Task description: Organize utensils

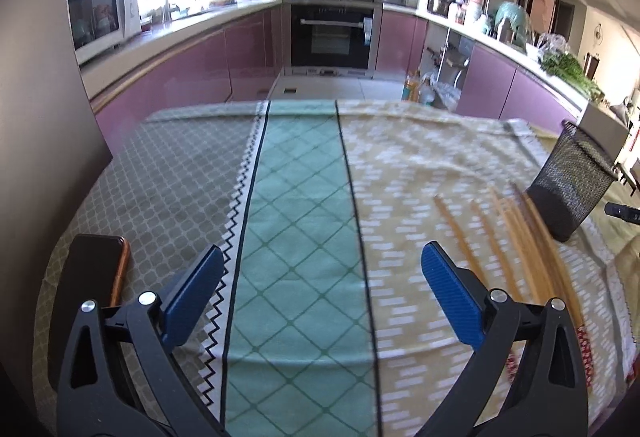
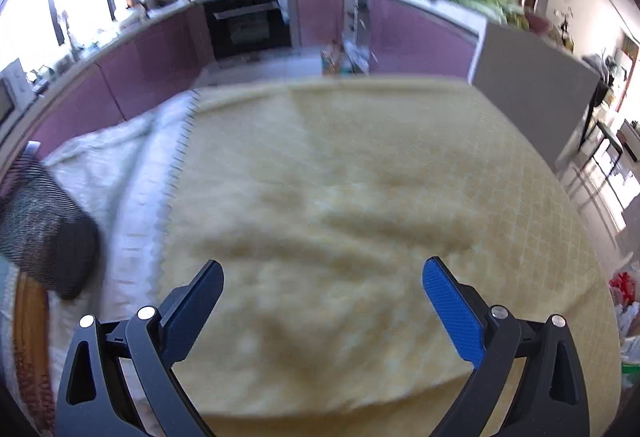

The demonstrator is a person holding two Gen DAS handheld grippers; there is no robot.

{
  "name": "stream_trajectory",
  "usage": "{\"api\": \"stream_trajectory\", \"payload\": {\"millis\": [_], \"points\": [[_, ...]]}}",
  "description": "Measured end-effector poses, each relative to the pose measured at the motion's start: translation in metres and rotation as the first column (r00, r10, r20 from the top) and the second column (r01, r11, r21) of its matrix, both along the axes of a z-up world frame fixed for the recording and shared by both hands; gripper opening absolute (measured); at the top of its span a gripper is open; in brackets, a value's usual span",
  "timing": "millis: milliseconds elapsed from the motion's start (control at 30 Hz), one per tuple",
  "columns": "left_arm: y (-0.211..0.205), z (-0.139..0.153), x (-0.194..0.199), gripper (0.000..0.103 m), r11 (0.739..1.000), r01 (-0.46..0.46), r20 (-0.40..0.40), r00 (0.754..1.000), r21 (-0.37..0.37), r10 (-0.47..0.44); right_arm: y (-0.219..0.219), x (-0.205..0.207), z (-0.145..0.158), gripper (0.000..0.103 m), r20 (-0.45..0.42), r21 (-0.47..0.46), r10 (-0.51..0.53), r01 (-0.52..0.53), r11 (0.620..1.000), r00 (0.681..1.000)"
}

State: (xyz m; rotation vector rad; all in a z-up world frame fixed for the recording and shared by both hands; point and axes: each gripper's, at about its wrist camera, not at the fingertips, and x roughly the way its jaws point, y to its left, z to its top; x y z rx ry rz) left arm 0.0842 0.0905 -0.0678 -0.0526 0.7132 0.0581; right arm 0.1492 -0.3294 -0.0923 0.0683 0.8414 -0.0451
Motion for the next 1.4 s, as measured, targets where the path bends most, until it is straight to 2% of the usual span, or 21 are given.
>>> {"api": "stream_trajectory", "payload": {"millis": [100,200,267,400,500,667,833,1400], "points": [[-0.011,0.017,-0.011,0.097,1.0,0.014,0.077,0.997,-0.013,-0.013,0.033,-0.025,0.028,0.096,0.129,0.027,0.076,-0.08,0.996,0.989],[-0.026,0.031,-0.023,0.097,0.999,0.034,0.154,0.987,0.007,-0.035,0.072,-0.055,0.056,0.096,0.278,0.029,0.157,-0.171,0.985,0.948],[-0.036,0.04,-0.03,0.097,0.999,0.036,0.197,0.98,0.033,-0.042,0.096,-0.074,0.071,0.097,0.37,0.023,0.198,-0.222,0.975,0.908],[-0.051,0.055,-0.044,0.097,0.996,0.037,0.272,0.961,0.078,-0.057,0.126,-0.097,0.086,0.096,0.457,0.006,0.264,-0.3,0.954,0.849],[-0.059,0.062,-0.055,0.097,0.994,0.021,0.316,0.947,0.103,-0.053,0.137,-0.104,0.093,0.096,0.49,-0.028,0.284,-0.311,0.95,0.824],[-0.064,0.068,-0.067,0.097,0.995,0.005,0.367,0.929,0.103,-0.043,0.144,-0.114,0.098,0.096,0.53,-0.049,0.303,-0.328,0.943,0.792],[-0.066,0.073,-0.075,0.097,0.994,-0.005,0.411,0.911,0.106,-0.039,0.15,-0.123,0.099,0.096,0.545,-0.072,0.3,-0.312,0.947,0.783],[-0.07,0.077,-0.096,0.097,0.994,-0.006,0.505,0.861,0.108,-0.05,0.154,-0.13,0.092,0.096,0.581,-0.058,0.292,-0.319,0.946,0.76]]}}
